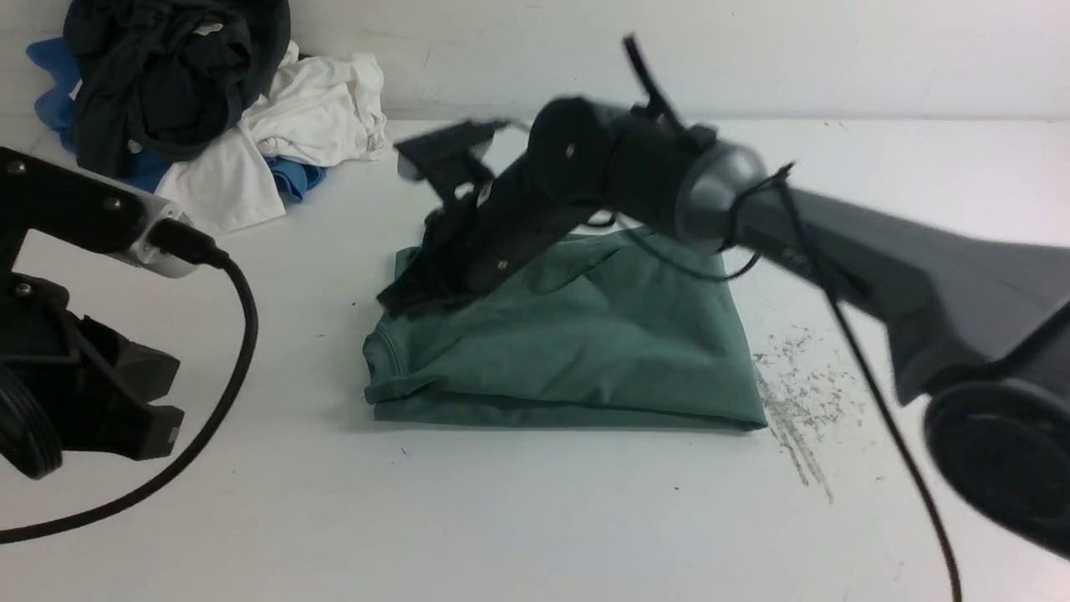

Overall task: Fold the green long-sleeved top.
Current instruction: Use the right arm to drag the right edge of the fabric to the left and folds it over the left edge

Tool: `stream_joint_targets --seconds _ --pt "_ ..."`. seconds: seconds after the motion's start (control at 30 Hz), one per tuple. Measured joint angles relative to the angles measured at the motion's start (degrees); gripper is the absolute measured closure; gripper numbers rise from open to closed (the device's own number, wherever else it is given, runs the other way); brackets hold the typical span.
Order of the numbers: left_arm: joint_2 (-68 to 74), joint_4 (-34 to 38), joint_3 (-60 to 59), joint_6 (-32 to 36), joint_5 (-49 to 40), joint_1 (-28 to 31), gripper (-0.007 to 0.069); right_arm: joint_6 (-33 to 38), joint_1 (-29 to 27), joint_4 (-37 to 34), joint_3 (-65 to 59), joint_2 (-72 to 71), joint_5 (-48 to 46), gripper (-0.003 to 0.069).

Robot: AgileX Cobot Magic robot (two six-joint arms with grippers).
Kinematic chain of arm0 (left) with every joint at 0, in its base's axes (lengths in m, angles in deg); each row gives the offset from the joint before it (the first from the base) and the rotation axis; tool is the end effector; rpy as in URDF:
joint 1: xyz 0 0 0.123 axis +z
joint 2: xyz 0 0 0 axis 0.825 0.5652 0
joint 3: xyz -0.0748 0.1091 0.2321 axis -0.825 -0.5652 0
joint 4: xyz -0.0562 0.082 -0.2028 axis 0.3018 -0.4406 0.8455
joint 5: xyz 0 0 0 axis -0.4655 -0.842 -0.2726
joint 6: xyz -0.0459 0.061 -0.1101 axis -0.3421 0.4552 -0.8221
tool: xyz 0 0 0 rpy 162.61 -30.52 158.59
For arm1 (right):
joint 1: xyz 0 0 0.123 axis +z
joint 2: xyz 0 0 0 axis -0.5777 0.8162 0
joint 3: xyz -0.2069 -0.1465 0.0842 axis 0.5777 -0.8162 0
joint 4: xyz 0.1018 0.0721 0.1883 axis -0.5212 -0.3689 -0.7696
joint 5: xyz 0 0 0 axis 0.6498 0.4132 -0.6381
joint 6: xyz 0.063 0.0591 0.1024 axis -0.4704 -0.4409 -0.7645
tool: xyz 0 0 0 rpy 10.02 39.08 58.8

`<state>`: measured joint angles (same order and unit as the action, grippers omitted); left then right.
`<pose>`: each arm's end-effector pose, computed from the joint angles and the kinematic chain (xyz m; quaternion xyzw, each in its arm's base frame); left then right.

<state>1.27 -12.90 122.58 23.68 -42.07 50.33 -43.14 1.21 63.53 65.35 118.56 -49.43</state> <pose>0.1877 -0.0464 0.2868 0.1835 0.8989 -0.0752 0.3906 0.3699 0.3295 0.2151 -0.4317 0.8360 0.2217 0.2563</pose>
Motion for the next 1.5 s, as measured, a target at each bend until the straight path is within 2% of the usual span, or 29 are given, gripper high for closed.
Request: stream_joint_targets --seconds 0.13,0.23,0.33,0.5,0.7,0.9,1.0,1.07,1.27,1.43,1.5 --pt "-6.69 0.21 -1.32 3.17 3.05 0.0 0.0631 -2.03 -3.24 12.04 0.28 -6.39 -4.34 0.0673" --pt "-12.23 0.39 -4.63 5.45 7.13 0.0 0.0631 -5.86 -7.2 17.75 0.28 -6.38 -7.73 0.0673" --pt "-17.01 0.4 -8.63 6.81 11.35 0.0 0.0631 -9.0 -11.26 18.71 0.28 -3.07 -8.91 0.0673" --pt "-23.2 0.45 -15.25 7.23 20.6 0.0 0.0631 -9.72 -16.28 18.77 -0.11 7.31 -3.52 0.0673" --pt "-25.95 0.45 -18.09 7.25 25.61 0.0 0.0631 -11.33 -17.26 19.52 -0.07 8.3 -2.02 0.0673" --pt "-26.06 0.45 -18.29 7.29 27.38 0.0 0.0631 -10.02 -14.77 13.07 -0.27 1.16 -4.03 0.0673" --pt "-26.06 0.59 -18.29 7.29 28.54 0.0 0.0631 -7.36 -8.66 5.08 0.19 -2.43 -3.81 0.0673" --pt "-26.06 1.2 -18.29 7.29 28.54 0.0 0.0631 -7.02 -5.57 3.3 0.19 -1.74 -3.81 0.0673" --pt "-26.06 3.07 -18.29 7.29 28.54 0.0 0.0631 -7.23 0.83 4.96 -0.09 6.84 -3.68 0.0673" --pt "-26.89 3.25 -18.29 7.29 28.54 0.0 0.0631 -9.53 1.71 7.42 -0.07 8.48 -4.66 0.0673" --pt "-28.14 3.25 -18.38 7.29 28.54 0.0 0.0631 -10.03 1.71 10.64 -0.07 6.17 -7.5 0.0673"
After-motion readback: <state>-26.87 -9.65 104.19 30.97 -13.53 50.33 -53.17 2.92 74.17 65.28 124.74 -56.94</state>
